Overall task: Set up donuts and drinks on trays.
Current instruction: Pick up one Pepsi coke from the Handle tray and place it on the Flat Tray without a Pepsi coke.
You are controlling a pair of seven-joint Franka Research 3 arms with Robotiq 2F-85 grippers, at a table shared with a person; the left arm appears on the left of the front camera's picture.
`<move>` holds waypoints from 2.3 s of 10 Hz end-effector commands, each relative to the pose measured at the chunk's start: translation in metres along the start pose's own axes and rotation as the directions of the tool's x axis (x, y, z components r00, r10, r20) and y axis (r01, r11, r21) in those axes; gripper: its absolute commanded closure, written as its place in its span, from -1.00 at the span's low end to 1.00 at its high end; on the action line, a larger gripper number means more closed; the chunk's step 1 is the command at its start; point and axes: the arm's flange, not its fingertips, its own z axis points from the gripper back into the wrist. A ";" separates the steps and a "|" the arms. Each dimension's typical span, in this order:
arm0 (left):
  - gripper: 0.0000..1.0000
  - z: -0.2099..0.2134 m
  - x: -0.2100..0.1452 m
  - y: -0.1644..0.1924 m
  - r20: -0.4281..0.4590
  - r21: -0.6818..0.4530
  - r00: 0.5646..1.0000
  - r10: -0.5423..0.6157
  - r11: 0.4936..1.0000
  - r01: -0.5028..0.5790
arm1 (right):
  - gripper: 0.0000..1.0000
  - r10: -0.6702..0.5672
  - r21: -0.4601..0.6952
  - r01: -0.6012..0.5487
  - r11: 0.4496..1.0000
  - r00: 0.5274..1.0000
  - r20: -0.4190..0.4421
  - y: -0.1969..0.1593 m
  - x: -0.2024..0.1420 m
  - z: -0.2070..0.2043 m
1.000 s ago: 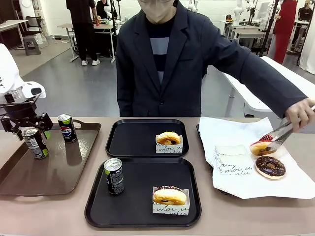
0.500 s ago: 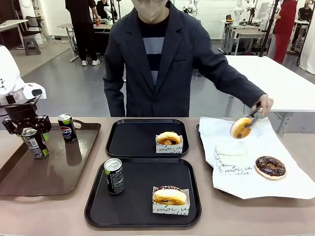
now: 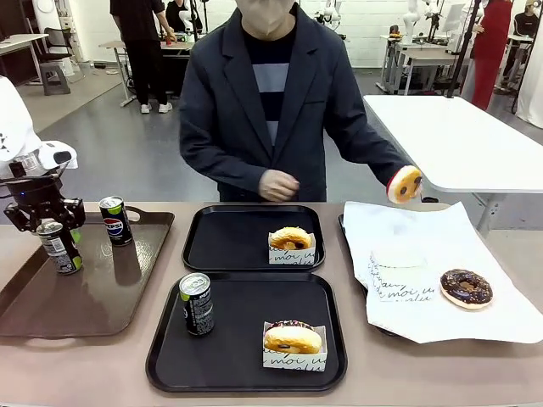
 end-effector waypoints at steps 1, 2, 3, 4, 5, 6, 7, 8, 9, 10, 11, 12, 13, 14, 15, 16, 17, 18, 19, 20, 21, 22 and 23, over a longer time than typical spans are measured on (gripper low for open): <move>1.00 0.022 -0.002 -0.003 -0.008 0.016 1.000 0.017 1.000 -0.016 | -1.00 0.013 0.031 -0.014 0.999 1.000 0.019 0.001 0.004 0.000; 1.00 0.037 -0.009 -0.008 -0.043 0.022 0.999 0.016 1.000 -0.015 | -1.00 0.013 0.031 -0.014 0.999 1.000 0.019 0.001 0.004 0.000; 0.02 0.058 -0.020 -0.016 -0.093 0.036 0.996 0.007 0.999 -0.004 | -1.00 0.013 0.031 -0.014 0.999 1.000 0.019 0.001 0.004 0.000; 0.02 0.082 -0.035 -0.023 -0.112 0.044 0.994 -0.019 0.999 0.024 | -1.00 0.013 0.031 -0.014 0.999 1.000 0.019 0.001 0.004 0.000; 0.02 0.105 -0.052 -0.031 -0.133 0.046 0.990 -0.039 0.998 0.045 | -1.00 0.013 0.031 -0.014 0.999 1.000 0.019 0.001 0.004 0.000; 0.02 0.121 -0.065 -0.035 -0.107 0.042 0.992 -0.072 0.996 0.076 | -1.00 0.013 0.031 -0.014 0.999 1.000 0.019 0.001 0.004 0.000; 0.02 0.130 -0.074 -0.036 -0.099 0.026 0.991 -0.091 0.995 0.094 | -1.00 0.013 0.031 -0.014 0.999 1.000 0.019 0.001 0.004 0.000; 0.02 0.133 -0.077 -0.033 -0.101 0.009 0.990 -0.098 0.995 0.099 | -1.00 0.013 0.031 -0.014 0.999 1.000 0.019 0.001 0.004 0.000; 0.02 0.123 -0.071 -0.037 -0.122 0.021 0.990 -0.068 0.997 0.071 | -1.00 0.013 0.031 -0.014 0.999 1.000 0.019 0.001 0.004 0.000; 0.02 0.123 -0.071 -0.037 -0.122 0.021 0.990 -0.068 0.997 0.071 | -1.00 0.013 0.031 -0.014 0.999 1.000 0.019 0.001 0.004 0.000; 0.02 0.123 -0.071 -0.037 -0.122 0.021 0.990 -0.068 0.997 0.071 | -1.00 0.013 0.031 -0.014 0.999 1.000 0.019 0.001 0.004 0.000; 0.02 0.123 -0.071 -0.037 -0.122 0.021 0.990 -0.068 0.997 0.071 | -1.00 0.013 0.031 -0.014 0.999 1.000 0.019 0.001 0.004 0.000; -0.15 0.125 -0.075 -0.038 -0.131 0.020 0.988 -0.077 0.997 0.080 | -1.00 0.013 0.031 -0.014 0.999 1.000 0.019 0.001 0.004 0.000; -0.15 0.127 -0.075 -0.061 -0.087 -0.005 0.992 -0.088 0.996 0.088 | -1.00 0.013 0.031 -0.014 0.999 1.000 0.019 0.001 0.004 0.000; -0.15 0.132 -0.064 -0.085 -0.077 -0.020 0.993 -0.095 0.995 0.094 | -1.00 0.013 0.031 -0.014 0.999 1.000 0.019 0.001 0.004 0.000; -0.15 0.135 -0.051 -0.108 -0.066 -0.007 0.991 -0.113 0.994 0.113 | -1.00 0.013 0.031 -0.014 0.999 1.000 0.019 0.001 0.004 0.000; -0.15 0.136 -0.042 -0.132 -0.046 -0.006 0.989 -0.138 0.990 0.138 | -1.00 0.013 0.031 -0.014 0.999 1.000 0.019 0.001 0.004 0.000; -0.15 0.130 -0.034 -0.155 -0.026 -0.022 0.986 -0.166 0.986 0.165 | -1.00 0.013 0.031 -0.014 0.999 1.000 0.019 0.001 0.004 0.000; -0.15 0.120 -0.027 -0.172 -0.019 -0.031 0.984 -0.176 0.984 0.175 | -1.00 0.013 0.031 -0.014 0.999 1.000 0.019 0.001 0.004 0.000; -0.15 0.110 -0.020 -0.188 -0.011 -0.033 0.981 -0.194 0.981 0.193 | -1.00 0.013 0.031 -0.014 0.999 1.000 0.019 0.001 0.004 0.000; -0.15 0.102 -0.013 -0.201 -0.009 -0.040 0.976 -0.218 0.975 0.217 | -1.00 0.013 0.031 -0.014 0.999 1.000 0.019 0.001 0.004 0.000; -0.15 0.094 -0.004 -0.217 0.002 -0.051 0.969 -0.246 0.968 0.246 | -1.00 0.013 0.031 -0.014 0.999 1.000 0.019 0.001 0.004 0.000; -0.15 0.084 0.001 -0.228 -0.002 -0.051 0.966 -0.260 0.964 0.260 | -1.00 0.013 0.031 -0.014 0.999 1.000 0.019 0.001 0.004 0.000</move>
